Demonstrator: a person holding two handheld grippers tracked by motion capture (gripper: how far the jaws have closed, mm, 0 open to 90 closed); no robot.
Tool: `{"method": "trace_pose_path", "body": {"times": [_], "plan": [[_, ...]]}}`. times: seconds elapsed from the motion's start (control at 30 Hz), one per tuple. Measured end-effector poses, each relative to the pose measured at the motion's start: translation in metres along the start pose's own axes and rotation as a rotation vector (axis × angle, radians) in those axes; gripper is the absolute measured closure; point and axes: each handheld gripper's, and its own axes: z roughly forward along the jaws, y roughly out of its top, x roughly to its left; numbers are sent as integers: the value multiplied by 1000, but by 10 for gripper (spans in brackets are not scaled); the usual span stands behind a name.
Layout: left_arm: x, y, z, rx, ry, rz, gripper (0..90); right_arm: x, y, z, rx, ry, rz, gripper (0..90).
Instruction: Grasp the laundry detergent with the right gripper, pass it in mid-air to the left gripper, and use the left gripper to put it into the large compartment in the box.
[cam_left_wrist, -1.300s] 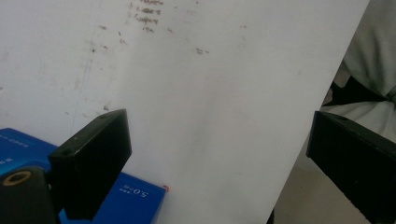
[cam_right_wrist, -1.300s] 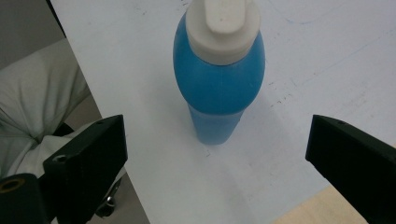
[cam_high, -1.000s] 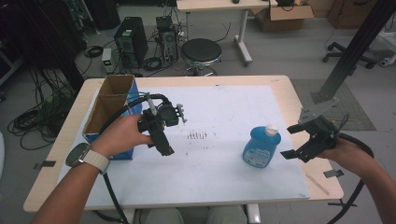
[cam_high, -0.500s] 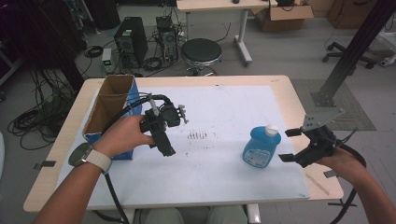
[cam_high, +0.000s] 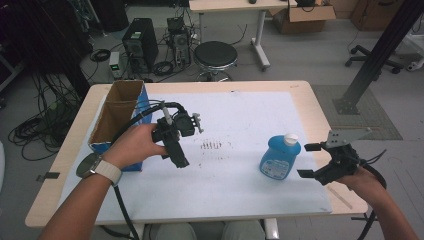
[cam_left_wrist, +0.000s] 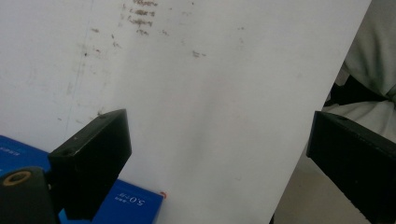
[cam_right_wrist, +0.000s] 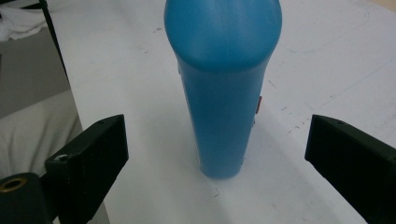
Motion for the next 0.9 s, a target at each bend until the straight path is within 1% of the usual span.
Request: {"method": "trace_pose_path", "body": {"times": [0.13, 0.17, 0.23, 0.33, 0.43, 0.53, 0.63, 0.87, 0.9], "plan": [[0, -1, 0, 0, 0, -3, 71, -1, -4, 0, -35, -1, 9, 58], [1, -1, 0, 1, 1, 5, 71, -2, -6, 0, -45, 0, 12, 58], [1, -2, 1, 2, 0, -3, 72, -2, -8, 0, -61, 1, 14, 58], [1, -2, 1, 3, 2, 1, 72, -1, -12, 2, -80, 3, 15, 59], [1, -1, 2, 3, -3, -6, 71, -1, -16, 4, -93, 7, 25, 58], [1, -1, 3, 4, -3, 3, 72, -1, -20, 5, -102, 10, 32, 58], [1, 0, 4, 9, -5, 0, 71, -2, -23, 8, -107, 12, 37, 58], [1, 1, 5, 9, -7, -2, 72, -1, -28, 11, -119, 10, 28, 61], [1, 1, 5, 12, -7, 3, 72, -1, -29, 11, -120, 12, 31, 61]]}}
